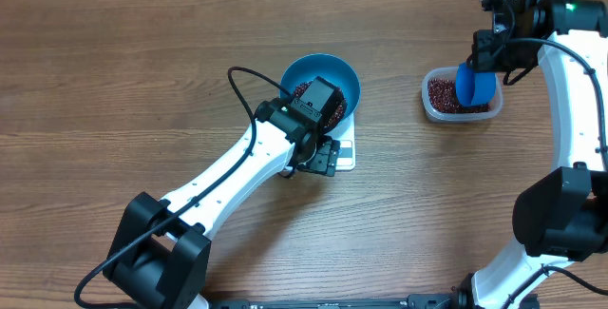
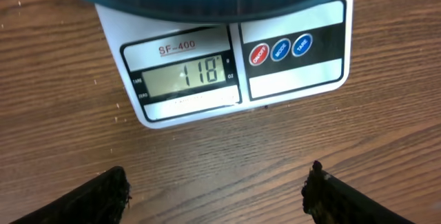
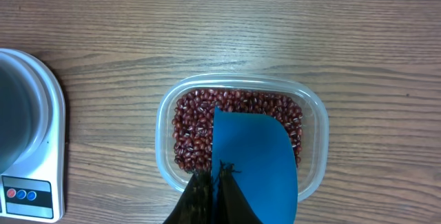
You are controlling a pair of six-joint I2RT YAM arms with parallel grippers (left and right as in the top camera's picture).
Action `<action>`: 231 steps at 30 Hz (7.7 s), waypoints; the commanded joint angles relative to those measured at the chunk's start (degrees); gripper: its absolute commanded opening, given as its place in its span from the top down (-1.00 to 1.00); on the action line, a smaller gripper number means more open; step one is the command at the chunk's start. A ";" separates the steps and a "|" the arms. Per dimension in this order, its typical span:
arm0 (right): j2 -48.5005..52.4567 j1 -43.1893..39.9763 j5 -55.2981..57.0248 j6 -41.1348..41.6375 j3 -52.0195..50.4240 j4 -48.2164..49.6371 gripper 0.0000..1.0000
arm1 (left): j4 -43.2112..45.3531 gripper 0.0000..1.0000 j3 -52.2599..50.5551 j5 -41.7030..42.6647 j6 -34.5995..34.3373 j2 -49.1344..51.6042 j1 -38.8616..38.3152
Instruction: Scoop item into bowl and weigh 150g on scale
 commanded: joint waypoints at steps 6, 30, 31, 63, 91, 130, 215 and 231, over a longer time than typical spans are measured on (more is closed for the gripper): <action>-1.68 -0.11 0.59 0.02 -0.15 0.37 0.93 | -1.18 -1.00 -0.72 -3.34 -2.54 -5.99 -1.44; -1.68 -0.11 0.59 0.04 -0.11 2.78 0.93 | 5.60 -0.99 -11.54 -3.54 2.62 -8.50 -0.68; -1.68 -0.11 0.59 0.04 -0.11 2.80 0.93 | 5.62 -0.99 -11.54 -3.54 2.62 -8.48 -0.59; -1.68 -0.11 4.44 -0.42 -0.15 0.17 0.93 | 7.72 -0.99 -9.79 -2.86 4.46 -8.44 2.99; -1.68 0.11 -13.22 -4.07 -21.09 19.08 0.93 | 9.92 -0.99 -9.92 -3.56 6.27 -5.44 2.91; -1.70 -19.41 -34.64 13.75 -17.40 14.93 0.93 | 9.92 -0.99 -9.92 -3.56 6.27 -5.44 2.91; -1.79 23.65 -23.91 -15.56 -5.20 24.09 0.93 | 9.97 -0.99 -9.92 -3.56 6.27 -5.44 2.91; -1.79 26.27 -22.38 -22.95 -5.20 24.02 0.93 | 9.97 -0.99 -9.92 -3.56 6.27 -5.44 2.91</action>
